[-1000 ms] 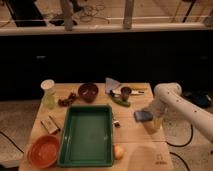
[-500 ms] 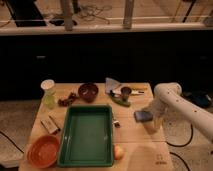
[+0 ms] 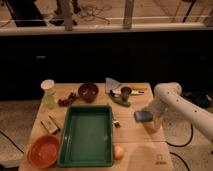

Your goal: Place sponge in tray

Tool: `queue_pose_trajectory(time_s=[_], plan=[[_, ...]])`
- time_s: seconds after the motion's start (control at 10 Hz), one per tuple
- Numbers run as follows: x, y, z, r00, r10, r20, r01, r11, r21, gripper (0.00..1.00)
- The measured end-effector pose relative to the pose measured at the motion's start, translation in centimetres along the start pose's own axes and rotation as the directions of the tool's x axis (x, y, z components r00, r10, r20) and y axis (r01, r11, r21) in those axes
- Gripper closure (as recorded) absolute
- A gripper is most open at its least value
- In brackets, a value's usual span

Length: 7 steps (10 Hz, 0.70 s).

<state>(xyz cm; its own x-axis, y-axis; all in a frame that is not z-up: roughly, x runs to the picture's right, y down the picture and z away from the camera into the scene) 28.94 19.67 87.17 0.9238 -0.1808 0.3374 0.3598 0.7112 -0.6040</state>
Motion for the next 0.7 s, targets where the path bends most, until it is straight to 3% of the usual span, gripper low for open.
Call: queue_pose_trajectory(time_s=[0.7], plan=[[0.16,0.02,-0.05,1.000,0.004,-0.002,-0.004,1.000,0.001,0.20]])
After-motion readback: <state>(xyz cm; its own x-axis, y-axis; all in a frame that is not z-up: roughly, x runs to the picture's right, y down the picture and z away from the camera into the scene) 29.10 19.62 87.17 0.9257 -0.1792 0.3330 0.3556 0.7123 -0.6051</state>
